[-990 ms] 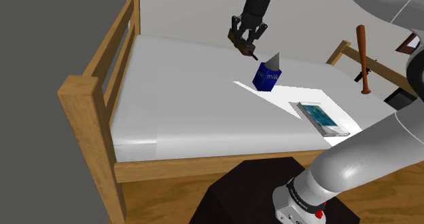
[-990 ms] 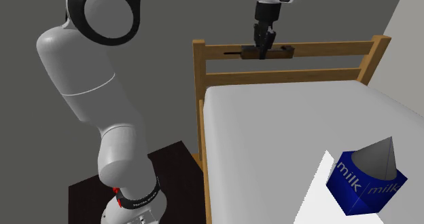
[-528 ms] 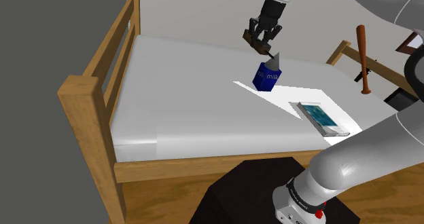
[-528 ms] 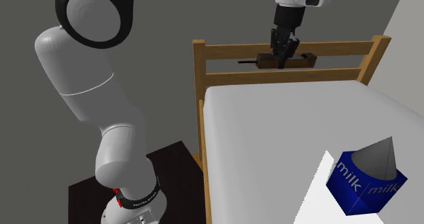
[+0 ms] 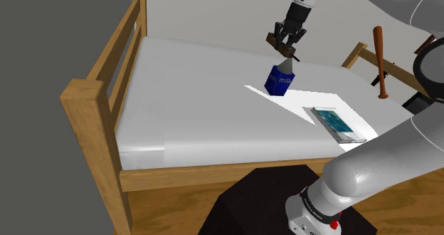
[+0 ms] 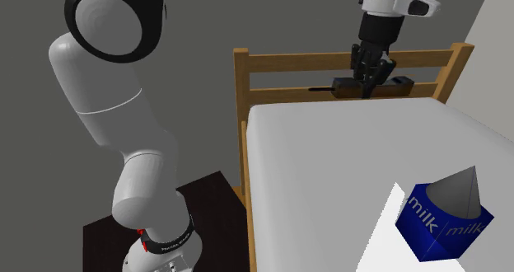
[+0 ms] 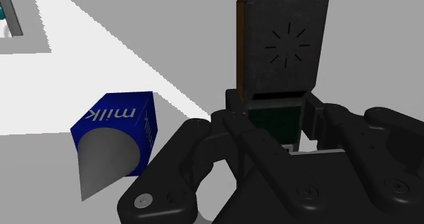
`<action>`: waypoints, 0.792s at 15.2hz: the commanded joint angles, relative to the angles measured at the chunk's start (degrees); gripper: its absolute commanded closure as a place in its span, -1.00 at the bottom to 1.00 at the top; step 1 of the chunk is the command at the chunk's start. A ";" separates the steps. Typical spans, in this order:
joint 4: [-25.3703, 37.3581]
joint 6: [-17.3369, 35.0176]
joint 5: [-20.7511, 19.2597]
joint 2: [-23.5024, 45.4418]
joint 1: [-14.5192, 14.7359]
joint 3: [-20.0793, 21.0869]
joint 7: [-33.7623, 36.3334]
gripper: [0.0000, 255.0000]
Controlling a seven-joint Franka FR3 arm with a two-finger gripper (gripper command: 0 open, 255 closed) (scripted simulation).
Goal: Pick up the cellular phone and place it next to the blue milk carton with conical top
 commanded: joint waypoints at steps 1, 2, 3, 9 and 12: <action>-1.79 1.53 0.00 -0.29 -0.10 -0.14 -0.32 1.00; -2.79 2.33 0.02 -0.48 -0.10 -0.14 -0.33 1.00; -3.76 3.14 0.03 -0.65 -0.09 -0.14 -0.35 1.00; -9.26 7.87 0.09 -1.41 -0.08 -0.13 -0.43 1.00; -11.80 10.21 0.11 -1.62 -0.07 -0.13 -0.45 1.00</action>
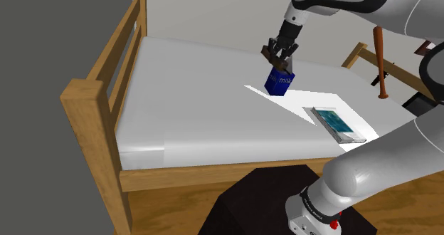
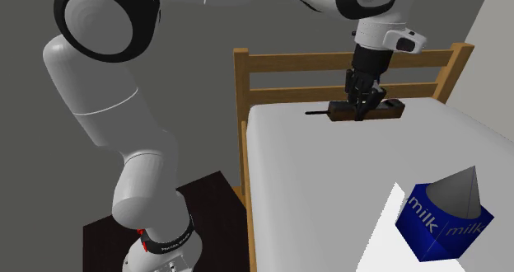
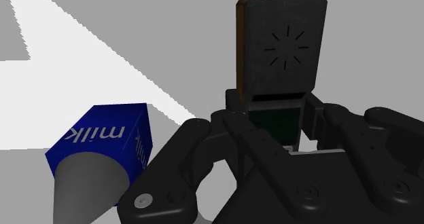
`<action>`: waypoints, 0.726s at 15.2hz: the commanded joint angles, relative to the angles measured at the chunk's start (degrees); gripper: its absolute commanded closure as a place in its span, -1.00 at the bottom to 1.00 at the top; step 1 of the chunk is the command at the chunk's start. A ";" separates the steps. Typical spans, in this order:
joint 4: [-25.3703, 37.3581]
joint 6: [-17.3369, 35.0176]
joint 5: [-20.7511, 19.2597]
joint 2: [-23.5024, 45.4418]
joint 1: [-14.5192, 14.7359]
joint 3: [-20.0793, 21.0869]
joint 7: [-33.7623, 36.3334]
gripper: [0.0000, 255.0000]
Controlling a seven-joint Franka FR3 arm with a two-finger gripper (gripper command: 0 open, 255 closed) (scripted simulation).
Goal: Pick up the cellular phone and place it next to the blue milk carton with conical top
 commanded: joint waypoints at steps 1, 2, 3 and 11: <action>-1.50 1.67 -0.02 0.13 -0.07 -0.08 -0.18 1.00; -2.30 2.44 -0.01 0.10 -0.06 -0.08 -0.18 1.00; -3.09 3.21 -0.01 0.09 -0.06 -0.07 -0.19 1.00; -8.91 9.36 0.01 0.41 -0.03 -0.03 -0.23 1.00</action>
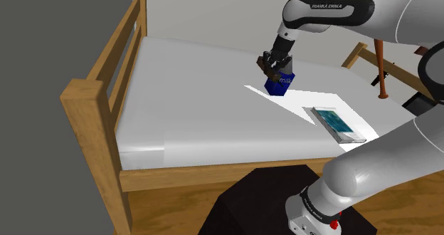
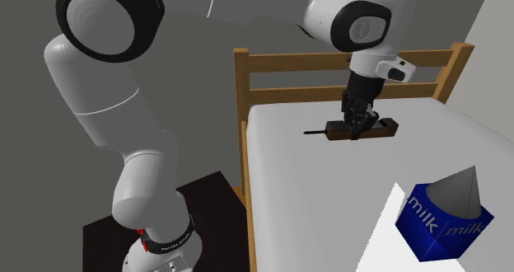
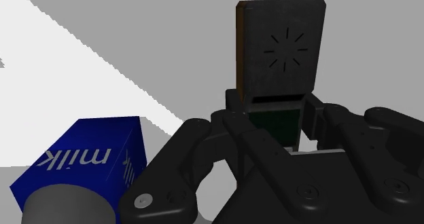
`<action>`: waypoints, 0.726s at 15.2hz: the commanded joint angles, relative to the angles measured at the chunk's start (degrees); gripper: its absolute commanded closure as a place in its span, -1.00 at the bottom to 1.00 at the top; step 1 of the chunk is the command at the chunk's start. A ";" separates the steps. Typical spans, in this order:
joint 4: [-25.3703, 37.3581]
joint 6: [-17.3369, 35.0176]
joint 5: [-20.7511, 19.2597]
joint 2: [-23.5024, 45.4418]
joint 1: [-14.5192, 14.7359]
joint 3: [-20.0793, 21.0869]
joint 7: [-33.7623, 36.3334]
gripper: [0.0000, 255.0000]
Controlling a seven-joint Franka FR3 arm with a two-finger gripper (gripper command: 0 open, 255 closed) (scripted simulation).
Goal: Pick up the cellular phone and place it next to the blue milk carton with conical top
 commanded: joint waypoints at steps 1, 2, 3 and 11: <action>-1.44 1.63 0.00 0.15 0.00 0.00 -0.04 1.00; -2.09 2.40 0.00 0.25 0.00 0.01 -0.04 1.00; -2.74 3.16 0.00 0.37 0.00 0.01 -0.04 1.00; -7.46 9.29 -0.06 1.78 0.03 0.08 -0.02 1.00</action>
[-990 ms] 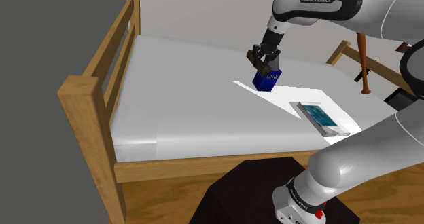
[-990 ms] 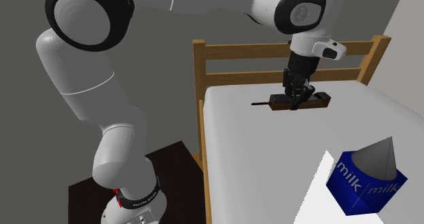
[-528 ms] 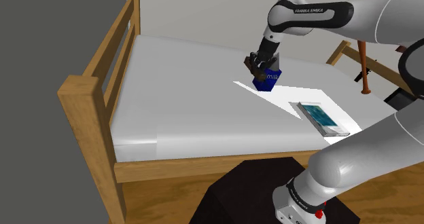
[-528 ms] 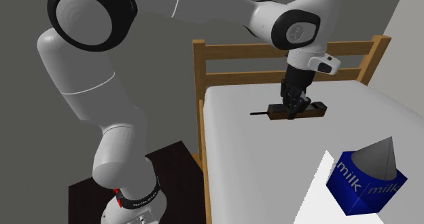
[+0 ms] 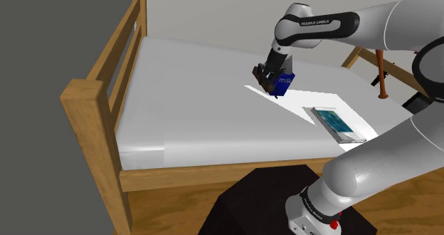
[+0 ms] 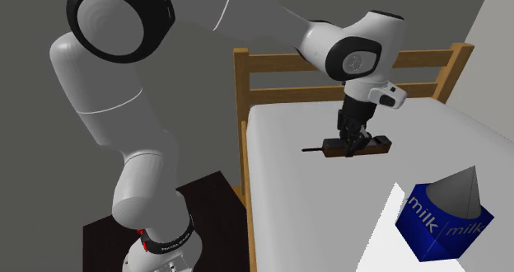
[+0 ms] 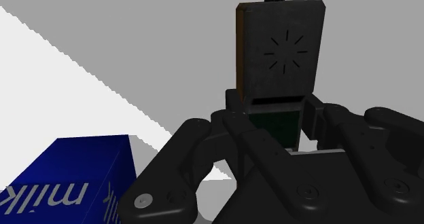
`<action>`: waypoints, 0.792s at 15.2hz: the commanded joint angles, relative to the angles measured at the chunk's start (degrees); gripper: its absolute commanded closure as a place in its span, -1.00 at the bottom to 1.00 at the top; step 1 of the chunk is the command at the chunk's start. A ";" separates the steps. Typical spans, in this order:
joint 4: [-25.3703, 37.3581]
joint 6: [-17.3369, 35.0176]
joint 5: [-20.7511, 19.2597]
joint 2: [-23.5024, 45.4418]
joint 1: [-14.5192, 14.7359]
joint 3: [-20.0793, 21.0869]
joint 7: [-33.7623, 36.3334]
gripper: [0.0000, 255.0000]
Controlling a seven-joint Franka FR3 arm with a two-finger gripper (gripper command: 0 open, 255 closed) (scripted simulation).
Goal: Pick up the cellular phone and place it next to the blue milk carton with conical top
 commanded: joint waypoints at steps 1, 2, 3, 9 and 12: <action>-1.15 1.48 -0.01 0.27 -0.03 -0.03 -0.08 1.00; -1.68 2.24 -0.03 0.51 -0.03 -0.02 -0.07 1.00; -2.19 3.01 -0.04 0.77 -0.03 -0.02 -0.07 1.00; -5.01 7.62 -0.14 2.56 -0.01 0.03 -0.01 1.00; -6.26 9.93 -0.21 3.63 -0.01 0.05 0.03 1.00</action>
